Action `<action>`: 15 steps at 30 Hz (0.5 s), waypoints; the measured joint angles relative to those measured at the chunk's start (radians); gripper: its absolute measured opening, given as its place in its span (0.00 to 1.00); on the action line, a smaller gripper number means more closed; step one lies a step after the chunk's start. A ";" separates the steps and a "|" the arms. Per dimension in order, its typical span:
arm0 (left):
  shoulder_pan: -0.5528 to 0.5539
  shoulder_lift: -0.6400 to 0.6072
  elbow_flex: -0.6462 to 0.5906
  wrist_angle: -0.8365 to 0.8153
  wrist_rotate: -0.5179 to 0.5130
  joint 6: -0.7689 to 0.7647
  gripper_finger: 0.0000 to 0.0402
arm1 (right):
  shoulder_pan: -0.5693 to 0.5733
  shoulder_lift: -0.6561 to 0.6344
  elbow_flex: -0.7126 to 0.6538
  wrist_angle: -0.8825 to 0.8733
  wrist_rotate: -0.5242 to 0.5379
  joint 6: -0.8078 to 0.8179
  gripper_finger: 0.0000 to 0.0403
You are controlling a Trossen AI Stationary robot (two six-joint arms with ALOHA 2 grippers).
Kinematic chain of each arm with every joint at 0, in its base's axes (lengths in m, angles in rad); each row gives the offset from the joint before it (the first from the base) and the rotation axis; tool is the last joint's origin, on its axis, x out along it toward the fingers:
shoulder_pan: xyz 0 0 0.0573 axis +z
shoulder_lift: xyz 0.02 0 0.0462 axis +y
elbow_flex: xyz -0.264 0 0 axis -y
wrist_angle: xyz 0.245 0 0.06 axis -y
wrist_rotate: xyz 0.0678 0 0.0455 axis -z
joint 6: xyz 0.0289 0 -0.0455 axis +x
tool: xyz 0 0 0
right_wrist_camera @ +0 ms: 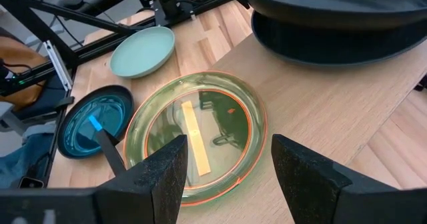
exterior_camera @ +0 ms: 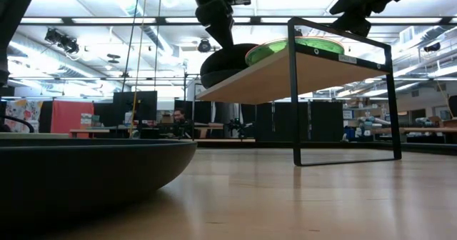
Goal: Place and stack plates onto a shelf
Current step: Stack the top black plate on the top of the black plate on the shelf
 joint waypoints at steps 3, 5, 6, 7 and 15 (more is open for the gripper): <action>0.000 0.000 0.000 0.000 -0.001 0.000 0.12 | 0.000 0.000 0.000 0.000 0.000 0.000 0.55; 0.000 0.000 0.000 0.002 -0.004 0.000 0.14 | 0.000 0.000 0.000 0.000 0.000 0.000 0.55; 0.000 0.000 0.000 0.004 -0.008 0.000 0.16 | 0.000 0.000 0.000 0.000 0.000 0.000 0.55; 0.000 0.000 0.000 0.008 -0.012 0.000 0.18 | 0.000 0.000 0.000 0.000 0.000 0.000 0.55; 0.000 0.000 0.000 0.024 -0.046 -0.006 0.41 | 0.000 0.000 0.000 0.000 0.000 0.000 0.55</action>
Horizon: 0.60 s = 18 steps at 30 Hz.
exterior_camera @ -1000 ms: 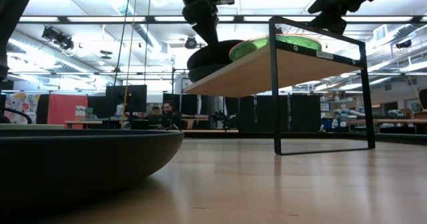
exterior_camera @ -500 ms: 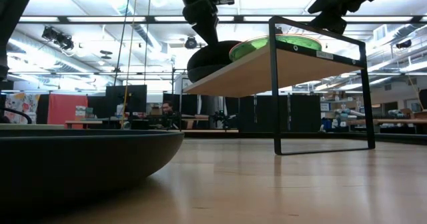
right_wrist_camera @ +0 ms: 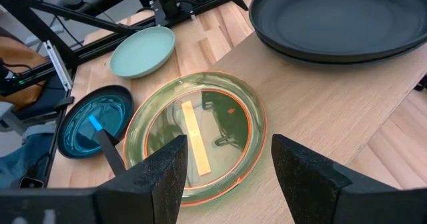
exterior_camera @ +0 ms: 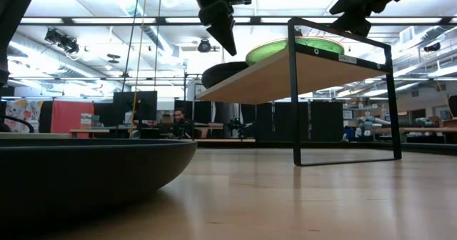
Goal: Place and stack plates onto a shelf
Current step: Stack the top black plate on the top of the black plate on the shelf
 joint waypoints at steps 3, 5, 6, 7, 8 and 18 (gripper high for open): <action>0.000 0.000 0.000 0.000 0.000 0.000 0.49 | 0.000 0.000 0.000 0.000 0.000 0.000 0.55; 0.000 0.000 0.000 0.000 0.000 -0.005 0.54 | 0.000 0.000 0.000 0.000 0.000 0.000 0.55; 0.000 0.000 0.000 0.000 0.000 -0.015 0.56 | 0.000 0.000 0.000 0.000 0.000 0.000 0.55; 0.000 0.000 0.000 0.000 0.000 -0.030 0.58 | 0.000 0.000 0.000 0.000 0.000 0.000 0.55; 0.000 0.000 0.000 0.000 0.000 -0.039 0.59 | 0.000 0.000 0.000 0.000 0.000 0.000 0.55; 0.000 0.000 0.000 0.000 0.000 -0.053 0.62 | 0.000 0.000 0.000 0.000 0.000 0.000 0.55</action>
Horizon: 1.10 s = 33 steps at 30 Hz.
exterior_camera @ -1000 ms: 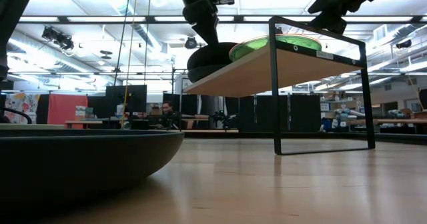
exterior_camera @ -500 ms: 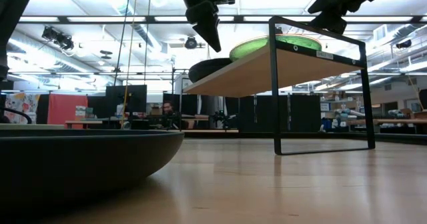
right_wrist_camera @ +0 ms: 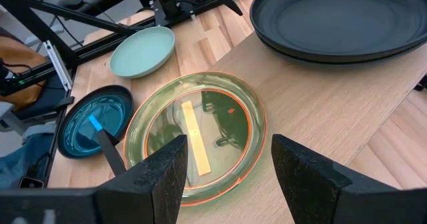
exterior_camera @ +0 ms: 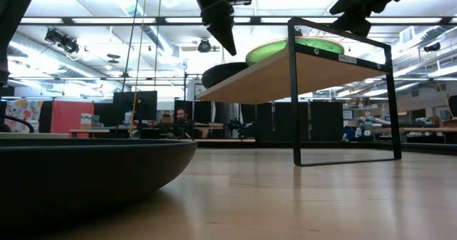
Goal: Place and stack plates onto a shelf
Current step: Stack the top black plate on the top of the black plate on the shelf, then stack the transparent blue plate on the top of the transparent orange plate on the shelf
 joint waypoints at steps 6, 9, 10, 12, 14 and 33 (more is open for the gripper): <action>-0.015 -0.006 0.000 -0.003 0.000 -0.014 0.62 | 0.000 0.000 0.000 0.000 0.000 0.000 0.55; -0.035 -0.019 0.008 -0.020 0.000 -0.016 0.62 | 0.000 0.000 0.000 0.000 0.000 0.000 0.55; -0.043 -0.021 0.014 -0.034 0.000 -0.017 0.62 | 0.000 0.000 0.000 0.000 0.000 0.000 0.55; -0.059 -0.030 0.031 -0.066 0.001 -0.024 0.62 | 0.000 0.000 0.000 -0.003 0.000 0.000 0.55; -0.079 -0.039 0.052 -0.118 0.000 -0.034 0.62 | 0.000 0.000 0.000 -0.005 0.000 0.000 0.55; -0.379 -0.289 0.087 -0.490 -0.009 -0.507 0.62 | 0.070 0.000 0.000 0.000 0.001 0.000 0.55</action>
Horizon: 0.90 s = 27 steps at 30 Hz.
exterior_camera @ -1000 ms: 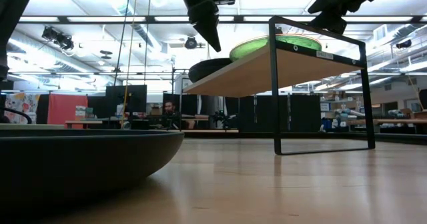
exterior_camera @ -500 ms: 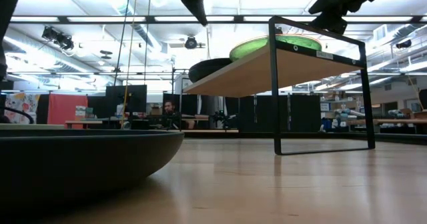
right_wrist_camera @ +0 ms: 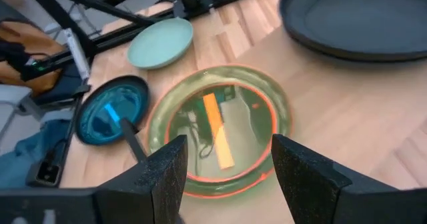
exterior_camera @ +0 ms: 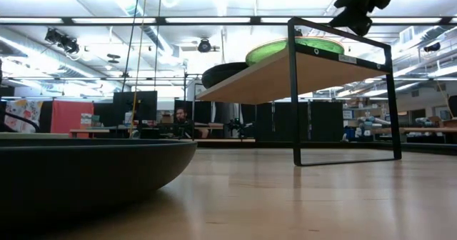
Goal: Place and stack plates onto a shelf
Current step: Stack the transparent blue plate on the top of the transparent orange plate on the shelf
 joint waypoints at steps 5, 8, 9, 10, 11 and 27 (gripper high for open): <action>-0.133 -0.056 -0.001 -0.060 -0.104 -0.160 0.62 | 0.038 0.000 0.000 0.013 0.004 0.003 0.55; -0.229 -0.083 -0.001 -0.084 -0.206 -0.260 0.62 | 0.067 0.000 0.000 0.019 0.021 0.015 0.55; -0.263 -0.088 -0.001 -0.093 -0.232 -0.294 0.62 | 0.079 0.000 0.000 0.025 0.028 0.028 0.55; -0.293 -0.091 -0.001 -0.100 -0.256 -0.330 0.62 | 0.091 0.000 0.000 0.028 0.036 0.041 0.55; -0.324 -0.093 -0.001 -0.102 -0.278 -0.367 0.62 | 0.103 0.000 0.000 0.029 0.049 0.054 0.55; -0.658 -0.069 -0.279 0.159 -0.442 -0.779 0.62 | 0.368 0.000 0.000 0.190 0.134 0.062 0.55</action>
